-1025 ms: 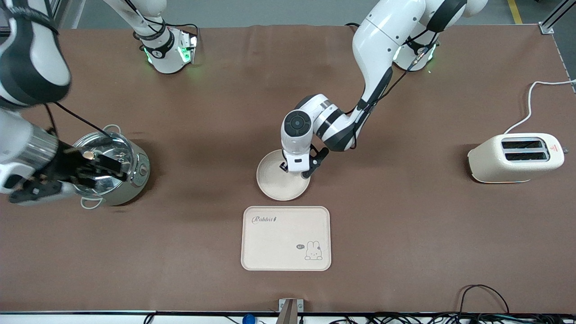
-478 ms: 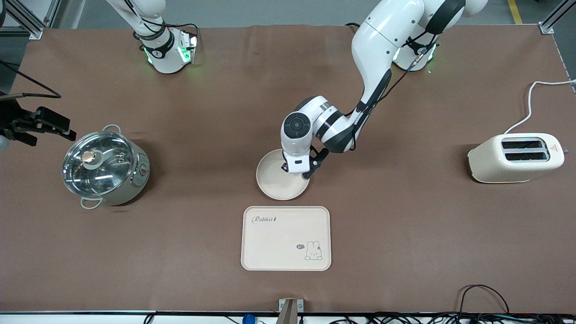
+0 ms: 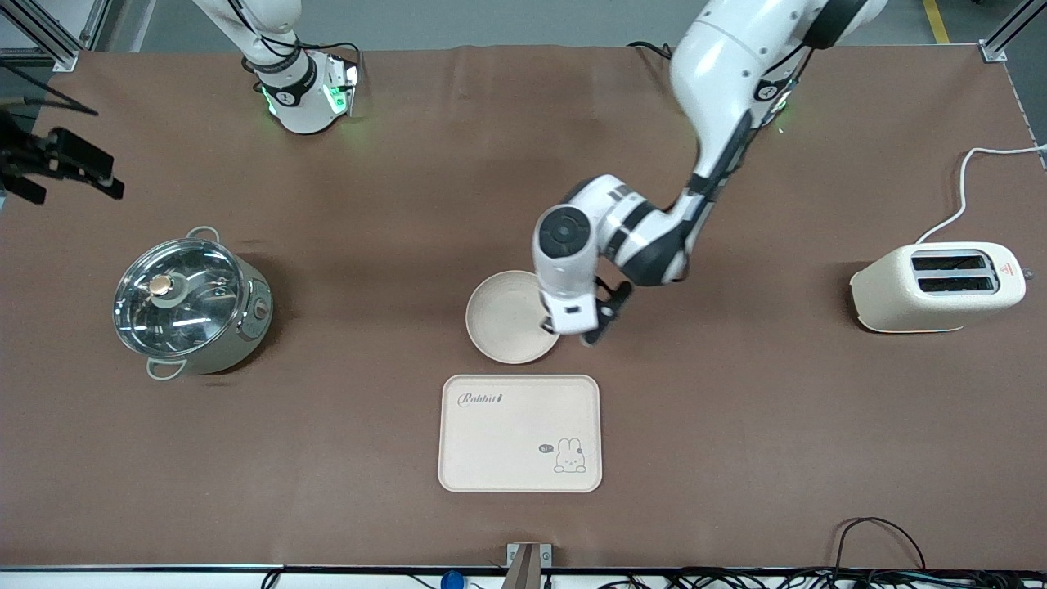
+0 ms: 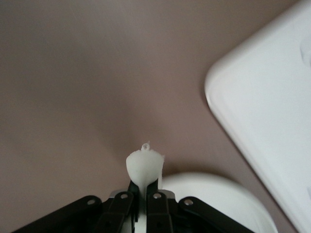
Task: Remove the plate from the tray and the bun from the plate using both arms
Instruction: 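Carry the bun with the left gripper toward the toaster and lower it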
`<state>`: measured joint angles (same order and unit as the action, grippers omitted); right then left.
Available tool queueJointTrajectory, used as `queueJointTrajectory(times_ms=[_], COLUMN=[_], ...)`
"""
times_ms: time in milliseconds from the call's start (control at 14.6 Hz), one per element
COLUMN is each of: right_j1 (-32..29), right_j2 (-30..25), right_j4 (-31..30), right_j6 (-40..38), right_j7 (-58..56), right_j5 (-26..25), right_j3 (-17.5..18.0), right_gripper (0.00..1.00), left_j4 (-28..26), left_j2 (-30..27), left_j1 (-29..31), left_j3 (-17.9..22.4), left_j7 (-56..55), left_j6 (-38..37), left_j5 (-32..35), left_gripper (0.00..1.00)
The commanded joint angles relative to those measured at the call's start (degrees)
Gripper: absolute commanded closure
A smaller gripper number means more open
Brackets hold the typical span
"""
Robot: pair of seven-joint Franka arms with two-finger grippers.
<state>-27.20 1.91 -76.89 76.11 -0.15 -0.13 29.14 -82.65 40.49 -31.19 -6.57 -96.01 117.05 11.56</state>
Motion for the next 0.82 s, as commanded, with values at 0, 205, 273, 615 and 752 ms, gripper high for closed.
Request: queueJointTrajectory(times_ms=[0, 205, 273, 615, 752], right_j1=[9.7, 21.9, 22.9, 27.8, 29.2], right_j2=[-2.5, -2.5, -2.5, -2.4, -2.2], right_j4=[-0.8, -1.9, -2.0, -2.5, -3.8], right_j6=[-1.3, -2.0, -2.0, -0.4, 1.9], right_j7=[-0.2, -0.8, -1.5, -1.7, -1.8], right_j5=[-0.9, -0.3, -0.2, -0.5, -0.7], right_j3=[-10.5, -26.0, -27.5, -32.6, -34.7], right_gripper=[0.0, 0.0, 0.0, 0.0, 0.0], left_j4=[-2.1, -4.6, -5.2, -10.2, -10.7], left_j2=[0.5, 0.3, 0.2, 1.0, 1.6], left_j1=[11.3, 19.3, 21.5, 27.3, 27.8], left_j3=[-1.1, -1.3, -1.9, -2.0, -2.0], left_j7=[4.3, 13.2, 15.8, 22.3, 24.0], left_j6=[-1.5, -1.5, -1.5, 5.8, 6.3], left_j5=[1.4, 1.2, 1.3, 1.3, 1.3], left_gripper=[1.0, 1.0, 0.99, 0.82, 0.34])
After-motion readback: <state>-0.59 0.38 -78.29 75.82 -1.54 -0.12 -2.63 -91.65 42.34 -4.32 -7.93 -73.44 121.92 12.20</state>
